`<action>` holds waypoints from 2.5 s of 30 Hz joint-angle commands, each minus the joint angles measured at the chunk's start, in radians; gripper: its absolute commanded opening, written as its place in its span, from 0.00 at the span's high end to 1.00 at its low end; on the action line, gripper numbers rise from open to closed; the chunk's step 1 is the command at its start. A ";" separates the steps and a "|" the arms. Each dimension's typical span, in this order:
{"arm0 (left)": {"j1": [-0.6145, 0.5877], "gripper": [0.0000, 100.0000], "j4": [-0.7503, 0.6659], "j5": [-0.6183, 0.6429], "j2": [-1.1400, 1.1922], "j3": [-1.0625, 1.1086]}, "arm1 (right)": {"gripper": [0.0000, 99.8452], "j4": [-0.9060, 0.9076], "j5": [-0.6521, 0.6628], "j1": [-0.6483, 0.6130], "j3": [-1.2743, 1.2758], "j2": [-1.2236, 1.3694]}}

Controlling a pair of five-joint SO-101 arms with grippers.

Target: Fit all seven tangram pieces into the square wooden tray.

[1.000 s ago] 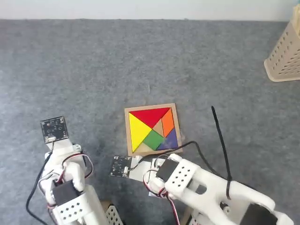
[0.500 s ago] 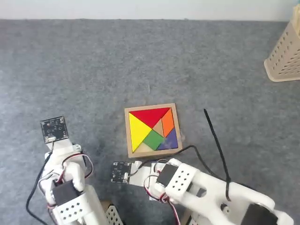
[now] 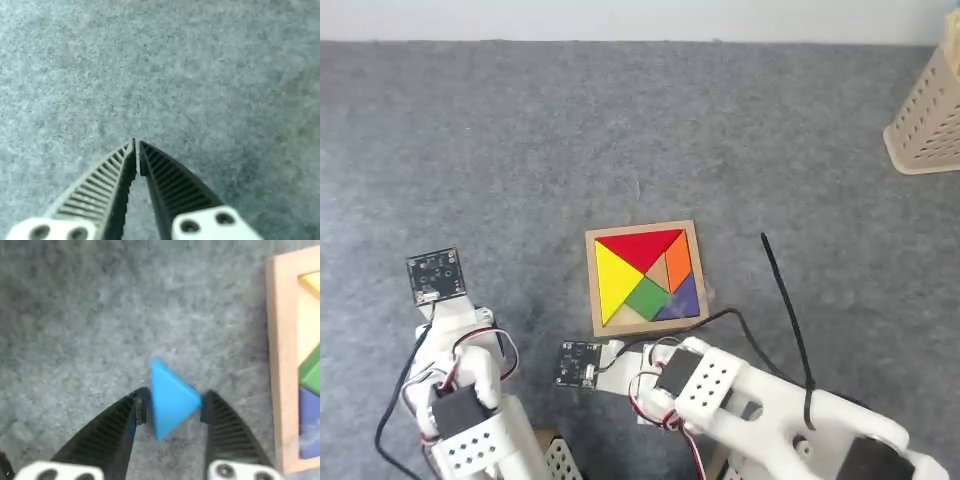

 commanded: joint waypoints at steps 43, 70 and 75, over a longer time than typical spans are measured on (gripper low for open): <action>0.003 0.99 0.006 0.015 -0.008 -0.008 | 0.91 0.268 0.310 0.240 -0.812 0.470; 0.003 0.99 0.006 0.015 -0.008 -0.008 | 0.82 0.165 0.353 0.249 -0.786 0.536; 0.003 0.99 0.006 0.015 -0.008 -0.008 | 0.82 0.183 0.359 0.251 -0.787 0.536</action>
